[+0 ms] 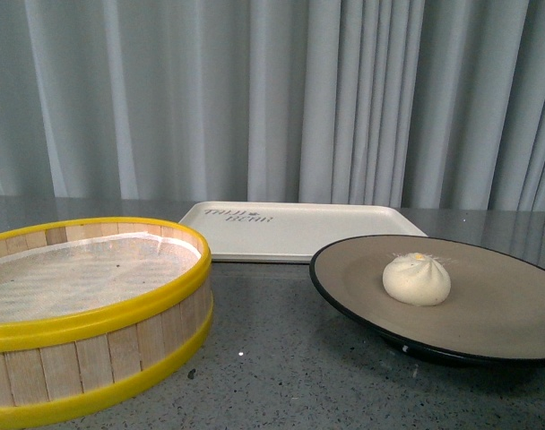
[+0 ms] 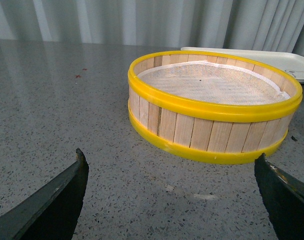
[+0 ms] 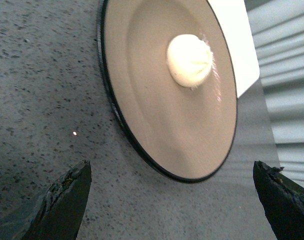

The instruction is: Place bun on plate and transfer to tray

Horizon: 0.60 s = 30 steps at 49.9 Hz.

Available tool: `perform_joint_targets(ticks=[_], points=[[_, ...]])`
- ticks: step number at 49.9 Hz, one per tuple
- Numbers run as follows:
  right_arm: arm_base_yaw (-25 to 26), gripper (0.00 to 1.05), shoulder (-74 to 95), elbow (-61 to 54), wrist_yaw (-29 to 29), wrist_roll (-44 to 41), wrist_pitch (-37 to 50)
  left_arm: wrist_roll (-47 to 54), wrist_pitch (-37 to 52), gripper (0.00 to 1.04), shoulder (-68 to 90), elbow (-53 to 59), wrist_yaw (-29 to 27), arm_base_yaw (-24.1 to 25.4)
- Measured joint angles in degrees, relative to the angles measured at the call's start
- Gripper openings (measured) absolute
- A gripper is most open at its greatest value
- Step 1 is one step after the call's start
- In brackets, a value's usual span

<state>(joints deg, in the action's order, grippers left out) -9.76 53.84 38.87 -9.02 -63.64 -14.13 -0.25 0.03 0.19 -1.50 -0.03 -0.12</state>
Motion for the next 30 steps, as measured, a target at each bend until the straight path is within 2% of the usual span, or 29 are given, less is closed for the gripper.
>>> perform_joint_targets(ticks=[9,19,30], points=[[-1.51,0.96,4.22,0.68,-1.18,-4.66,0.04,0.00,0.00,0.98,0.00,0.00,0.02,0.00],[-1.90,0.96,10.82,3.54,0.00,-11.85,0.52,0.00,0.00,0.98,0.00,0.00,0.02,0.00],[-1.99,0.96,15.61,4.85,0.11,-15.41,1.75,0.00,0.00,0.98,0.00,0.00,0.02,0.00]])
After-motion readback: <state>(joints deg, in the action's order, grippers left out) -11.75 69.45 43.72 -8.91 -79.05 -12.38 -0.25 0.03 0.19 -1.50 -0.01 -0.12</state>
